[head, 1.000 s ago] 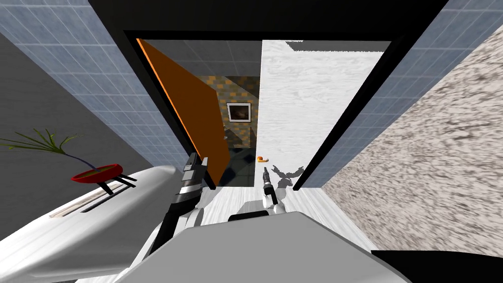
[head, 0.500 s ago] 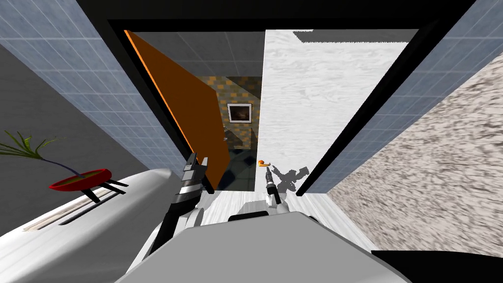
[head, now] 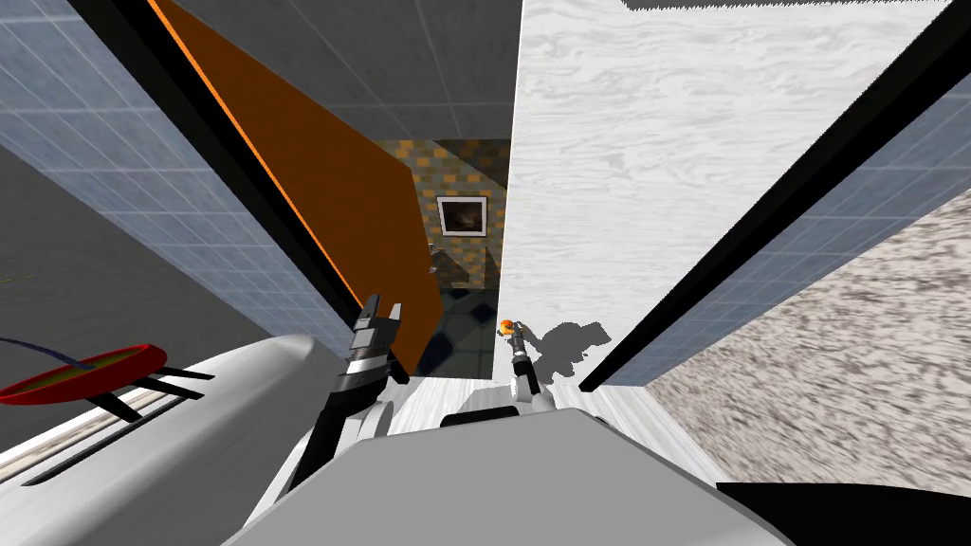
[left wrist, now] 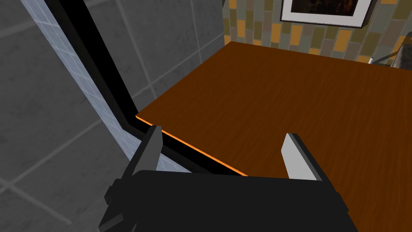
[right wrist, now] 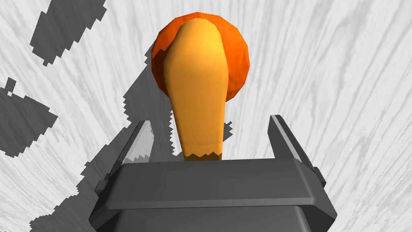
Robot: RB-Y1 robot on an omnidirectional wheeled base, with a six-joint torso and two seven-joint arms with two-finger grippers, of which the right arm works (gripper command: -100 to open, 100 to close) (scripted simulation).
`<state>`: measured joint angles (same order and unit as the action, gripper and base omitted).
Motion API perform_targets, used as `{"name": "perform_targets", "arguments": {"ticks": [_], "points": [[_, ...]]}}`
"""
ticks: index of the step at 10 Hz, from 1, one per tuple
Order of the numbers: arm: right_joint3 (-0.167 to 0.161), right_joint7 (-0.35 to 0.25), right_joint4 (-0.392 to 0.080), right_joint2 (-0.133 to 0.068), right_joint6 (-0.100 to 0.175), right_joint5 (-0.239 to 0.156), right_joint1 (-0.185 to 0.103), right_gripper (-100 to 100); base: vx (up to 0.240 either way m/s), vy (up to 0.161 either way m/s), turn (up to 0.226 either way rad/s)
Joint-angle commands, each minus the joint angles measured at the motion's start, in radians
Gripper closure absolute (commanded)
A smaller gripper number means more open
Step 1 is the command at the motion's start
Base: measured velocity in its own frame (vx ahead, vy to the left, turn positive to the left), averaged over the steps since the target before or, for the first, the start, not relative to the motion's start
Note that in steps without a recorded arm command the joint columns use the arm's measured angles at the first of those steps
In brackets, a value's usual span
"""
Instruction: Push the door open
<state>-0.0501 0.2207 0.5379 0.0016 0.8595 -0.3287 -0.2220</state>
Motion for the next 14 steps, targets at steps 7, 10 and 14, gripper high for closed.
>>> {"name": "perform_targets", "arguments": {"ticks": [7, 10, 14], "points": [[0.000, 0.000, 0.000, 0.000, 0.000, 0.000, 0.000, 100, 0.004, 0.000, 0.002], [0.022, 0.005, 0.000, -0.029, 0.000, -0.013, -0.003, 100, 0.116, 0.041, -0.025], [0.036, 0.009, -0.004, -0.043, 0.000, -0.022, -0.003, 100, 0.130, 0.022, -0.019]]}}
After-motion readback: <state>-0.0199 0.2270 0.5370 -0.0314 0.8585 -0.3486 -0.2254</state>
